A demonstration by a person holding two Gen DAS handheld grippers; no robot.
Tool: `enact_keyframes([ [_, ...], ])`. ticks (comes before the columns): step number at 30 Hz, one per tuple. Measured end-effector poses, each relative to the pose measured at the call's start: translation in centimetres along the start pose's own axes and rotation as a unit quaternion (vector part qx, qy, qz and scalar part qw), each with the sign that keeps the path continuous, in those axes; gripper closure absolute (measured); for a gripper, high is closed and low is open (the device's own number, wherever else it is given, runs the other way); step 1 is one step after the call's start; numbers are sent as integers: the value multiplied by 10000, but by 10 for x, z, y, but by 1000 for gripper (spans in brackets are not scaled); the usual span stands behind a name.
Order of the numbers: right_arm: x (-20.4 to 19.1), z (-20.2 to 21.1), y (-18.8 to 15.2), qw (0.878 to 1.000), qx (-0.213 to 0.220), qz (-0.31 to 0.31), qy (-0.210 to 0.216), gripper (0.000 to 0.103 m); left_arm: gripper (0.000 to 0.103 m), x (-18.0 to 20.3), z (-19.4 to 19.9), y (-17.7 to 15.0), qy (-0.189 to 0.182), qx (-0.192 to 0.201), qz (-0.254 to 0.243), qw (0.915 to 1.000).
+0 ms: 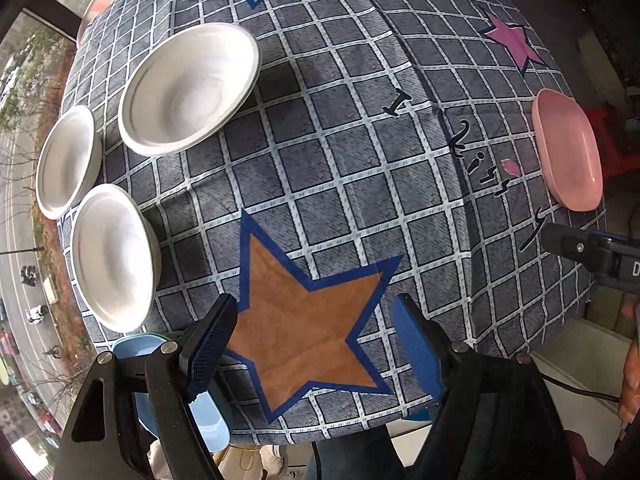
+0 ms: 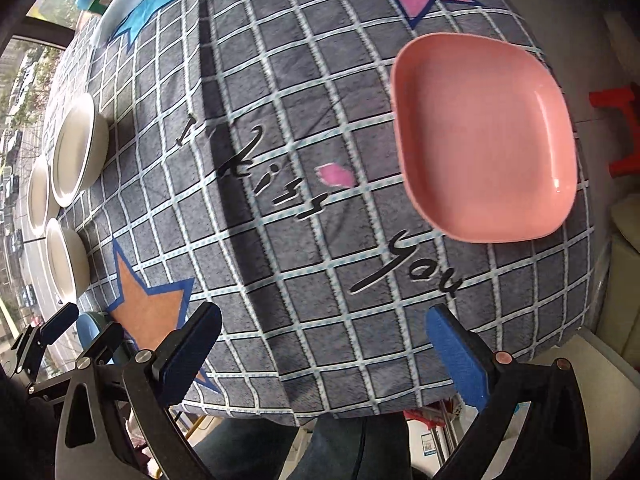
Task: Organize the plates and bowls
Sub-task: 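Move the right tool to the pink square plate, then close the right tool on the rim of the pink plate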
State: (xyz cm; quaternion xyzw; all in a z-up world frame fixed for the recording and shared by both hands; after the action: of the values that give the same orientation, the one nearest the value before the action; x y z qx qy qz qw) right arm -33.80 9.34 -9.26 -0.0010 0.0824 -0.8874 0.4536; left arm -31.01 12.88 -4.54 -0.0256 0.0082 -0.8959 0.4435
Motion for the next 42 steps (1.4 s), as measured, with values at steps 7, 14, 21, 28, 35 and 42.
enact_keyframes([
  [7, 78, 7, 23, 9975, 127, -567, -406, 0, 21, 73, -4, 56, -264, 12, -459, 9986],
  [14, 131, 3, 55, 9946, 263, -646, -773, 0, 21, 142, -20, 108, -508, 182, -596, 9968],
  [21, 171, 2, 85, 9950, 349, -732, -582, 0, 21, 172, -43, 150, -562, 192, -318, 9977],
  [28, 163, -14, 101, 9972, 456, -104, -576, 9, 21, 202, -62, 177, -443, 185, -660, 9967],
  [35, 149, -25, 108, 9986, 327, 18, -421, 54, 40, 249, -72, 190, -391, 108, -1014, 9940],
  [42, 121, -24, 98, 9993, 167, 171, -278, 71, 63, 249, -70, 184, -526, -7, -1041, 9932],
])
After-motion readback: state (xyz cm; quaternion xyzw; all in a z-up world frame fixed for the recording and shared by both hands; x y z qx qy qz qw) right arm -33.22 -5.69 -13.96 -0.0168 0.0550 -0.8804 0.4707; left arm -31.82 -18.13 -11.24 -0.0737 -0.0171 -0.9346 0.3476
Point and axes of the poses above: each gripper's, at about its wrist camera, not at the fingertips, and z roughly against the way its jaws point, x to its right, y to its top, the point moved 2 cm from there along -z, roughly the way its jaws point, and after that the axes turned 5 degrees about -y, right-handed, at the moved point
